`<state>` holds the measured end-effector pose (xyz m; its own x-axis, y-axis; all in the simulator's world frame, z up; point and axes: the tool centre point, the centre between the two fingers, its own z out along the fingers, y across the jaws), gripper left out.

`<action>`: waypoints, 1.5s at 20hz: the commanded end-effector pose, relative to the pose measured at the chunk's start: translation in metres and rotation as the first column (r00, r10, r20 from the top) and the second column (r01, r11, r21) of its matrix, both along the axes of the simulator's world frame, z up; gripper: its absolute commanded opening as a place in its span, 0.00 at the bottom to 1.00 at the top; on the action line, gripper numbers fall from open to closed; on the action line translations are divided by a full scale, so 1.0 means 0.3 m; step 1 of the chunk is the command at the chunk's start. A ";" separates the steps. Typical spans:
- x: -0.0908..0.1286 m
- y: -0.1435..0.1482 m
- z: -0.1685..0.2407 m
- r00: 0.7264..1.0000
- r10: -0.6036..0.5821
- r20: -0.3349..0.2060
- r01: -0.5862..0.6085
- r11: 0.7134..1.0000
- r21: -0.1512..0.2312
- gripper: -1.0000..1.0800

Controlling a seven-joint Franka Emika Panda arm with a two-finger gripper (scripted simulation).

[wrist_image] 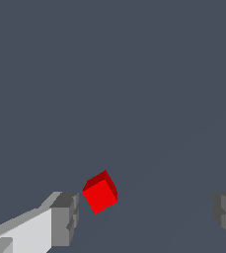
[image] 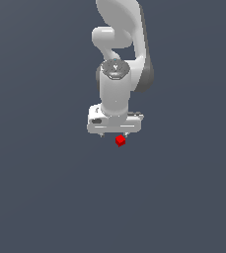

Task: Pick up the red cube and move it to a goal position.

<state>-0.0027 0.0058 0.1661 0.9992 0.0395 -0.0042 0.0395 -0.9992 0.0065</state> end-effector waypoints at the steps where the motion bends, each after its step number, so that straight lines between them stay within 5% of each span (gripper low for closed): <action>1: 0.000 0.000 0.000 1.000 0.000 0.000 0.000 1.000 0.000 0.96; 15: -0.065 0.055 -0.159 0.985 0.173 0.001 -0.173 0.985 0.004 0.96; 30: -0.203 0.121 -0.463 0.878 0.479 0.005 -0.479 0.878 0.009 0.96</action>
<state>-0.0612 0.0414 0.0325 0.8689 0.4949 -0.0005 0.4949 -0.8689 -0.0025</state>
